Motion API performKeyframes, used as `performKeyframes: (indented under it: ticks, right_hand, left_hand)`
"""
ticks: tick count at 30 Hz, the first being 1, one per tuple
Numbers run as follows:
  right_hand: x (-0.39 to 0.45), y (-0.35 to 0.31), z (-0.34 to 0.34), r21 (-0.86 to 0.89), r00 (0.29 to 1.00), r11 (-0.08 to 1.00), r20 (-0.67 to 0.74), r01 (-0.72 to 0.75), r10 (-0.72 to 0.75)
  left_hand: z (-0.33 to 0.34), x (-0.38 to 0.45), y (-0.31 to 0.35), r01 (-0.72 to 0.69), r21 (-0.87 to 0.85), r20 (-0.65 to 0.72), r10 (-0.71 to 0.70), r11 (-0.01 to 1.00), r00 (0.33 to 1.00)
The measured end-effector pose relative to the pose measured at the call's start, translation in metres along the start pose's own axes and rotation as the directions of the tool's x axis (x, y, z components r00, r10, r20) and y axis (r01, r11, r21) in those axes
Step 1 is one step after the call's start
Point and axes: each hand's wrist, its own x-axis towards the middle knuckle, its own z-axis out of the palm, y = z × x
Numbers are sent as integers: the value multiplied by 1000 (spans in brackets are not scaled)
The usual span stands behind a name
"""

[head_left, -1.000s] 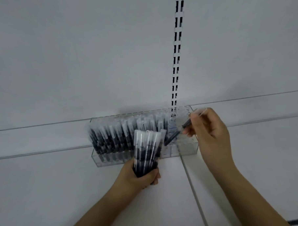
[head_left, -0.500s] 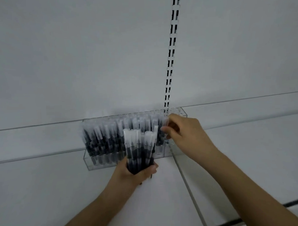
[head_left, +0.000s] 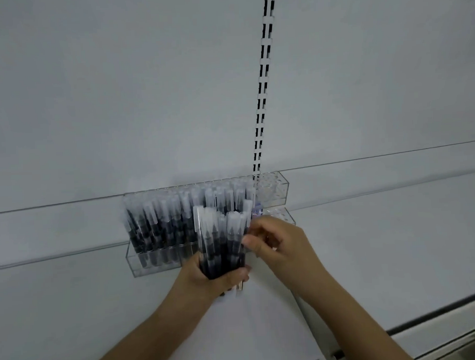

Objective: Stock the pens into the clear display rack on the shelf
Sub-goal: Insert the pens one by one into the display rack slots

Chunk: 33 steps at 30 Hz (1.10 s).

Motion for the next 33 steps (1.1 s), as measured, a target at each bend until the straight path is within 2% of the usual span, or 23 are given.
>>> performKeyframes:
  ticks: [4, 5, 8, 10, 13, 19, 25, 30, 33]
  right_hand:
    - [-4, 5, -9, 222, 994, 969, 50, -107, 98]
    - [-4, 3, -14, 279, 993, 953, 9, -114, 116]
    - [4, -1, -35, 399, 956, 915, -242, -61, 168]
    - [13, -2, -48, 335, 921, 941, -348, -52, 174]
    - [26, -4, -53, 176, 918, 979, -362, -103, 161]
    - [50, 1, -39, -162, 970, 982, -234, -101, 61]
    - [65, -3, -36, -284, 986, 956, -164, -70, 24]
    - [66, 2, -35, -217, 990, 971, -124, -96, 70]
    - [63, 6, -26, -424, 997, 902, -37, -73, 64]
  left_hand:
    - [2, 0, 1, 8, -43, 9, -8, 999, 1000]
    - [1, 1, 0, 11, -43, 2, -11, 999, 1000]
    - [0, 3, -1, 15, -79, -40, -18, 997, 999]
    - [0, 4, -1, 26, -167, -67, -37, 986, 997]
    - [0, 4, -2, 22, -214, -64, -37, 977, 997]
    - [-2, 1, -1, 14, -221, -47, -25, 975, 999]
    - [0, 0, 1, 9, -185, -56, -20, 983, 998]
    - [2, 0, 4, 10, -188, -56, -20, 982, 998]
    - [2, 0, 2, 10, -149, -52, -18, 989, 998]
